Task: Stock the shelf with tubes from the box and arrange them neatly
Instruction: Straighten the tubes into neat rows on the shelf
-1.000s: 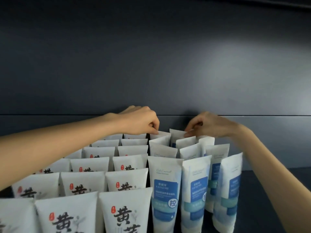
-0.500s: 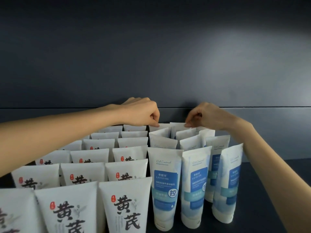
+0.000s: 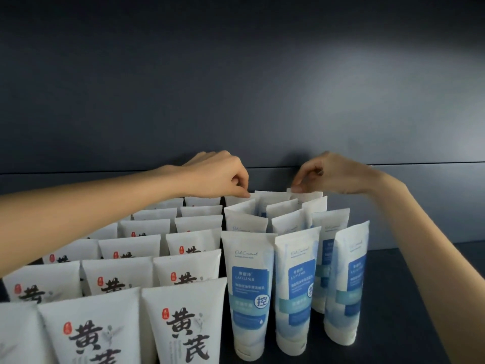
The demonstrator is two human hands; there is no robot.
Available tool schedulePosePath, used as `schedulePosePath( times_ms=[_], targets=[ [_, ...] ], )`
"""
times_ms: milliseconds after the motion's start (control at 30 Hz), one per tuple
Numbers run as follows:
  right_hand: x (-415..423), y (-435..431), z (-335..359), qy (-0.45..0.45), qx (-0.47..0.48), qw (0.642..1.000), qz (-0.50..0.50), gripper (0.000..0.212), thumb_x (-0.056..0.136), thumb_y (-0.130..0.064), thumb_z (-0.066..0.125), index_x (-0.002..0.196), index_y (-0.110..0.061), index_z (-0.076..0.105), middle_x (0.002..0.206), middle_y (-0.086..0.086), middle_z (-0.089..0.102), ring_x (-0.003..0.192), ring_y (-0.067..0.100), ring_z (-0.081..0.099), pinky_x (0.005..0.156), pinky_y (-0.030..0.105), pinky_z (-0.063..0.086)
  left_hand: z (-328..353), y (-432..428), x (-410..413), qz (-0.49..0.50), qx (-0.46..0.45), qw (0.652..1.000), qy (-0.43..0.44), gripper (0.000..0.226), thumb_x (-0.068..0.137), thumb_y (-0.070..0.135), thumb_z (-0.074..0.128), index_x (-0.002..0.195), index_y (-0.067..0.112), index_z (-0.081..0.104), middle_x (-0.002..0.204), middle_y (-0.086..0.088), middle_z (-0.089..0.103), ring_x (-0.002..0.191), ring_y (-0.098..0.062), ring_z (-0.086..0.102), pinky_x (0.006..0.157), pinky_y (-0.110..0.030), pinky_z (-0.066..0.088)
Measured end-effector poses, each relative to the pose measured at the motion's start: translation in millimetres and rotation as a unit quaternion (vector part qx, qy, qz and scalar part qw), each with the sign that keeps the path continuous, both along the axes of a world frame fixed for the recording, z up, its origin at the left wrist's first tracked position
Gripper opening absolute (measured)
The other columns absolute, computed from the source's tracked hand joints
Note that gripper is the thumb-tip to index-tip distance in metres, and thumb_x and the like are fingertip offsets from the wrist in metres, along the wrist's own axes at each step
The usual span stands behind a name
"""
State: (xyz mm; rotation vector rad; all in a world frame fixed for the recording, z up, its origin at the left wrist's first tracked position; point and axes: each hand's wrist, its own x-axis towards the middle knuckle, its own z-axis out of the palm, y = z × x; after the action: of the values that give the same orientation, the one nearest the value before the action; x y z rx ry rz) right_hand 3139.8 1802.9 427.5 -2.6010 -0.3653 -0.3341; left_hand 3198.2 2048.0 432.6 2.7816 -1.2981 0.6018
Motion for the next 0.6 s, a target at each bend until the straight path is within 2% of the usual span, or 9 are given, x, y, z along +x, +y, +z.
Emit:
schedulePosePath(
  times_ms=[67, 133, 233, 267, 300, 367, 433, 600],
  targets=[
    [-2.5, -10.4, 2.6, 0.013, 0.001, 1.0, -0.01, 0.012, 0.074, -0.035, 0.076, 0.081, -0.026, 0.074, 0.081, -0.008, 0.073, 0.079, 0.01, 0.065, 0.08, 0.036, 0.051, 1.9, -6.5, -2.7, -0.022, -0.016, 1.0, -0.008, 0.012, 0.085, 0.045, 0.061, 0.078, 0.036, 0.066, 0.066, 0.007, 0.056, 0.064, -0.007, 0.052, 0.052, -0.024, 0.028],
    [-4.5, -19.6, 2.7, 0.031, 0.005, 0.999, -0.019, 0.011, 0.074, -0.036, 0.077, 0.08, -0.027, 0.074, 0.078, -0.013, 0.072, 0.072, -0.002, 0.062, 0.076, 0.027, 0.048, 3.5, -15.8, -5.6, -0.042, -0.019, 0.999, -0.016, 0.011, 0.086, 0.044, 0.06, 0.085, 0.035, 0.068, 0.063, 0.009, 0.054, 0.064, -0.006, 0.051, 0.053, -0.024, 0.028],
    [-5.4, -25.0, -0.4, 0.04, 0.003, 0.999, -0.029, 0.006, 0.073, -0.034, 0.078, 0.076, -0.031, 0.074, 0.074, -0.019, 0.07, 0.068, -0.009, 0.06, 0.073, 0.02, 0.043, 2.5, -30.4, -9.2, -0.039, 0.009, 0.999, -0.014, 0.013, 0.087, 0.042, 0.06, 0.091, 0.033, 0.07, 0.054, 0.023, 0.053, 0.056, -0.002, 0.046, 0.052, -0.023, 0.027],
    [-4.7, -25.0, -1.7, 0.037, 0.004, 0.999, -0.029, 0.005, 0.074, -0.033, 0.078, 0.075, -0.031, 0.074, 0.072, -0.019, 0.07, 0.067, -0.007, 0.059, 0.073, 0.02, 0.043, 1.1, -34.6, -9.3, -0.033, 0.023, 0.999, -0.012, 0.014, 0.088, 0.04, 0.061, 0.092, 0.032, 0.07, 0.053, 0.031, 0.051, 0.054, -0.001, 0.044, 0.051, -0.023, 0.026],
    [-4.0, -24.7, -2.7, 0.034, 0.004, 0.999, -0.03, 0.005, 0.074, -0.033, 0.078, 0.075, -0.03, 0.074, 0.071, -0.017, 0.07, 0.067, -0.005, 0.059, 0.072, 0.021, 0.044, -0.3, -38.1, -8.6, -0.028, 0.032, 0.999, -0.011, 0.014, 0.088, 0.039, 0.061, 0.093, 0.03, 0.07, 0.05, 0.03, 0.05, 0.053, -0.001, 0.042, 0.051, -0.023, 0.025],
    [-2.4, -23.9, -3.6, 0.03, 0.003, 0.999, -0.036, 0.007, 0.074, -0.033, 0.078, 0.074, -0.028, 0.074, 0.069, -0.014, 0.068, 0.066, 0.0, 0.057, 0.07, 0.022, 0.043, -2.1, -42.4, -7.1, -0.018, 0.029, 0.999, -0.009, 0.014, 0.087, 0.037, 0.063, 0.093, 0.027, 0.071, 0.046, 0.016, 0.046, 0.054, -0.001, 0.041, 0.051, -0.023, 0.025],
    [-1.0, -25.3, -4.2, 0.033, 0.004, 0.999, -0.043, 0.008, 0.074, -0.033, 0.078, 0.07, -0.028, 0.073, 0.068, -0.013, 0.067, 0.066, 0.003, 0.056, 0.068, 0.021, 0.042, -1.6, -45.0, -6.2, -0.007, 0.026, 1.0, -0.007, 0.013, 0.086, 0.037, 0.064, 0.089, 0.027, 0.07, 0.049, 0.017, 0.042, 0.055, 0.0, 0.041, 0.051, -0.022, 0.026],
    [2.2, -31.4, -10.4, 0.049, 0.019, 0.997, -0.055, 0.015, 0.075, -0.03, 0.078, 0.062, -0.028, 0.071, 0.066, -0.009, 0.066, 0.069, 0.01, 0.054, 0.07, 0.03, 0.041, 3.2, -52.0, -4.7, 0.022, 0.009, 0.999, 0.025, 0.015, 0.083, 0.04, 0.067, 0.072, 0.03, 0.067, 0.051, 0.023, 0.048, 0.06, 0.004, 0.042, 0.052, -0.022, 0.026]
  ],
)
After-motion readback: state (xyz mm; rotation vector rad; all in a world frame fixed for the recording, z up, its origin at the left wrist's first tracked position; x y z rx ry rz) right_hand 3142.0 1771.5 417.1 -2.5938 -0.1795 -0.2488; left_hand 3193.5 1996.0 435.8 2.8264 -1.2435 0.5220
